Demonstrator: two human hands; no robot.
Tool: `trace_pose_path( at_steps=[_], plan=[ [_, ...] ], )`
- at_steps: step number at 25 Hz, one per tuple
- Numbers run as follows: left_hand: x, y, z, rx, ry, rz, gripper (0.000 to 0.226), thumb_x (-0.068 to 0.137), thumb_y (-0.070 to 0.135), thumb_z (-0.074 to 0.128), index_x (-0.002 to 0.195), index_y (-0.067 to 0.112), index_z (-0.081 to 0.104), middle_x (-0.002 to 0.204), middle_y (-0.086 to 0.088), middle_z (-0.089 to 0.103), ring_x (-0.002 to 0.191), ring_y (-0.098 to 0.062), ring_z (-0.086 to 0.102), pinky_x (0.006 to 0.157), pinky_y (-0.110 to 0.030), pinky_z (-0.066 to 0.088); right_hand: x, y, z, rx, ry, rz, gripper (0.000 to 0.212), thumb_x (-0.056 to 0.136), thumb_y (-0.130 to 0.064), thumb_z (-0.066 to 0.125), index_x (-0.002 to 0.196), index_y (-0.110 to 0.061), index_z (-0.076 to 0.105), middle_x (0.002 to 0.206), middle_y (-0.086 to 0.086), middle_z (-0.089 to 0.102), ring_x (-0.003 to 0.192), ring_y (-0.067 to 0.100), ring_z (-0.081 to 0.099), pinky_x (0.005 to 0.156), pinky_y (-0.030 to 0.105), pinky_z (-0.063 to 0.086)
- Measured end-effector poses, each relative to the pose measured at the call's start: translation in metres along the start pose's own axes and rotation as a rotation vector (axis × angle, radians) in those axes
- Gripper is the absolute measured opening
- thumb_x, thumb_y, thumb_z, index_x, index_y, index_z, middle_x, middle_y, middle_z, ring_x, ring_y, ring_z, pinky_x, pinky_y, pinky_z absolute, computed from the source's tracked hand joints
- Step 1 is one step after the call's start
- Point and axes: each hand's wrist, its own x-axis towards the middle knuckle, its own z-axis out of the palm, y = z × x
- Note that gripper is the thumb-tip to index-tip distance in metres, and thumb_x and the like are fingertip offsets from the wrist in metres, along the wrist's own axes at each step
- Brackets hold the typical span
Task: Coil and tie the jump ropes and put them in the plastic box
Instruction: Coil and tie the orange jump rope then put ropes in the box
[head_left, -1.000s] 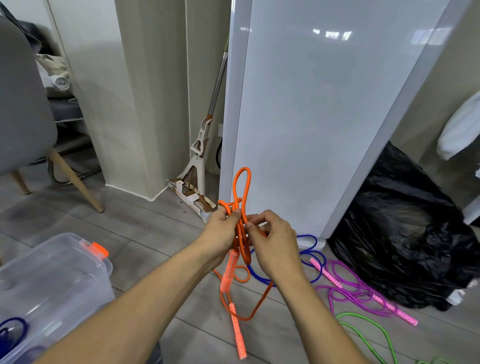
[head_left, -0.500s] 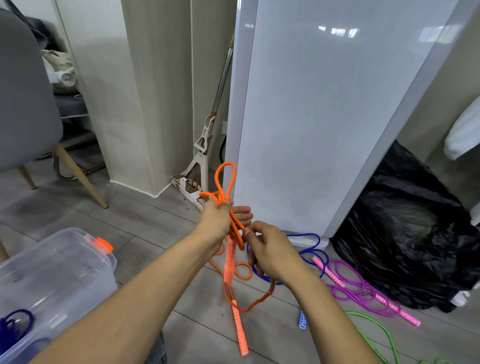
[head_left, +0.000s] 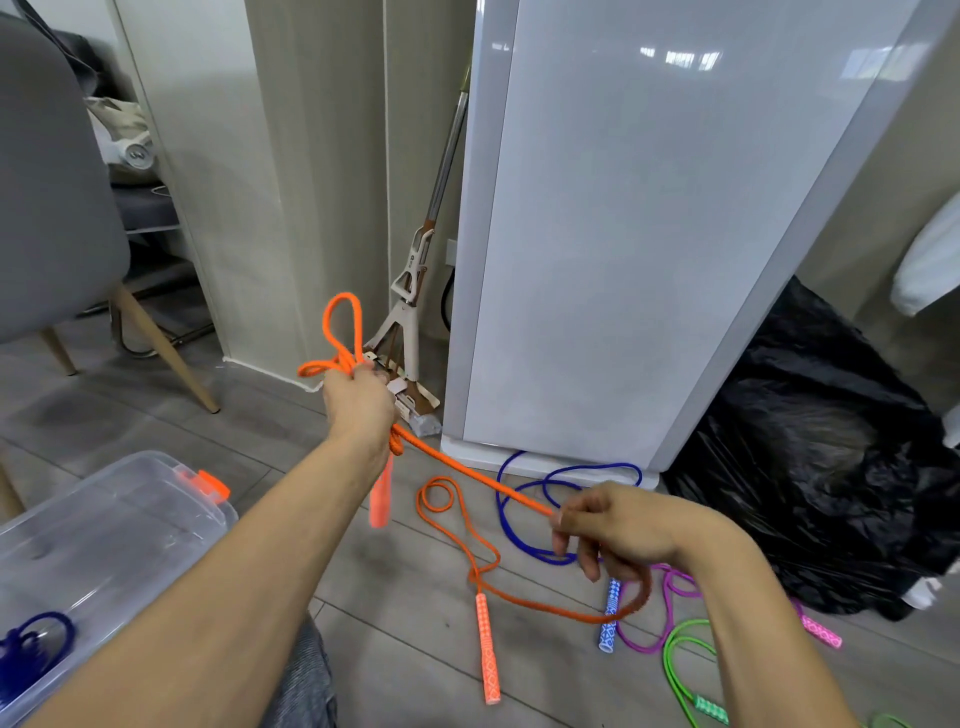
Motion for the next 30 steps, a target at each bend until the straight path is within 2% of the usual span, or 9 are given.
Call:
trace_pose_path(
  at_steps=[3, 6, 8, 11, 15, 18, 22, 26, 30],
  plan=[
    [-0.003, -0.006, 0.001, 0.214, -0.187, 0.136, 0.016, 0.103, 0.018, 0.033, 0.098, 0.016, 0.047, 0.074, 0.000, 0.055, 0.049, -0.013, 0.041, 0.048, -0.026, 0.035, 0.004, 0.002, -0.008, 0.072, 0.398, -0.140, 0.020, 0.100, -0.027, 0.055, 0.092, -0.012, 0.065, 0.049, -0.003, 0.052, 0.043, 0.012, 0.035, 0.044, 0.022, 0.030],
    [-0.022, -0.005, 0.006, 0.300, -0.391, 0.149, 0.016, 0.105, 0.018, 0.032, 0.105, 0.011, 0.046, 0.082, -0.006, 0.067, 0.049, -0.016, 0.049, 0.045, -0.025, 0.036, 0.006, -0.007, -0.007, 0.115, 0.602, -0.287, 0.014, 0.097, -0.031, 0.062, 0.087, -0.022, 0.067, 0.050, -0.002, 0.052, 0.046, 0.010, 0.039, 0.050, 0.024, 0.034],
    [-0.038, -0.004, 0.008, 0.348, -0.544, 0.134, 0.017, 0.107, 0.019, 0.031, 0.106, 0.012, 0.047, 0.090, -0.006, 0.074, 0.062, -0.018, 0.063, 0.050, -0.028, 0.045, 0.009, -0.014, -0.002, 0.110, 0.648, -0.348, 0.012, 0.095, -0.034, 0.064, 0.086, -0.027, 0.069, 0.054, -0.001, 0.057, 0.049, 0.008, 0.045, 0.055, 0.024, 0.038],
    [-0.054, -0.010, 0.011, 0.424, -0.757, 0.112, 0.017, 0.107, 0.025, 0.033, 0.107, 0.019, 0.048, 0.101, -0.001, 0.076, 0.098, -0.019, 0.071, 0.077, -0.036, 0.057, 0.011, -0.022, 0.007, 0.078, 0.635, -0.355, 0.011, 0.095, -0.038, 0.064, 0.089, -0.031, 0.070, 0.060, -0.004, 0.061, 0.055, 0.005, 0.053, 0.055, 0.018, 0.040],
    [-0.062, -0.016, 0.014, 0.476, -0.893, 0.074, 0.022, 0.106, 0.026, 0.039, 0.121, 0.016, 0.052, 0.107, -0.003, 0.074, 0.105, -0.017, 0.070, 0.100, -0.040, 0.051, 0.014, -0.024, 0.013, 0.082, 0.599, -0.371, 0.010, 0.095, -0.036, 0.065, 0.091, -0.030, 0.071, 0.068, -0.005, 0.068, 0.067, 0.009, 0.065, 0.063, 0.023, 0.046],
    [-0.070, -0.020, 0.016, 0.515, -0.978, 0.101, 0.027, 0.106, 0.024, 0.040, 0.129, 0.012, 0.047, 0.099, -0.010, 0.068, 0.095, -0.020, 0.072, 0.097, -0.044, 0.055, 0.013, -0.028, 0.014, 0.135, 0.692, -0.363, 0.010, 0.094, -0.033, 0.066, 0.089, -0.025, 0.070, 0.074, -0.007, 0.070, 0.067, 0.006, 0.065, 0.064, 0.021, 0.047],
    [-0.076, -0.023, 0.020, 0.579, -1.024, 0.075, 0.021, 0.105, 0.024, 0.041, 0.115, 0.008, 0.049, 0.079, -0.001, 0.053, 0.074, -0.016, 0.059, 0.090, -0.050, 0.057, 0.014, -0.030, 0.016, 0.133, 0.823, -0.286, 0.021, 0.088, -0.041, 0.072, 0.084, -0.021, 0.068, 0.073, -0.005, 0.066, 0.062, 0.007, 0.057, 0.058, 0.020, 0.042],
    [-0.073, -0.016, 0.015, 0.678, -1.103, 0.113, 0.017, 0.104, 0.026, 0.044, 0.104, 0.015, 0.057, 0.075, 0.002, 0.050, 0.066, -0.011, 0.052, 0.077, -0.039, 0.056, 0.013, -0.029, 0.015, 0.169, 0.714, -0.315, 0.014, 0.095, -0.034, 0.065, 0.092, -0.022, 0.070, 0.079, -0.010, 0.069, 0.071, 0.001, 0.063, 0.065, 0.017, 0.045],
    [-0.066, -0.012, 0.009, 0.933, -1.016, 0.363, 0.022, 0.104, 0.033, 0.043, 0.103, 0.015, 0.055, 0.082, -0.001, 0.054, 0.073, -0.016, 0.053, 0.073, -0.038, 0.050, 0.017, -0.027, 0.016, 0.100, 0.582, -0.297, 0.019, 0.102, -0.031, 0.053, 0.101, -0.021, 0.069, 0.073, -0.009, 0.063, 0.060, 0.003, 0.051, 0.060, 0.019, 0.040]
  ],
)
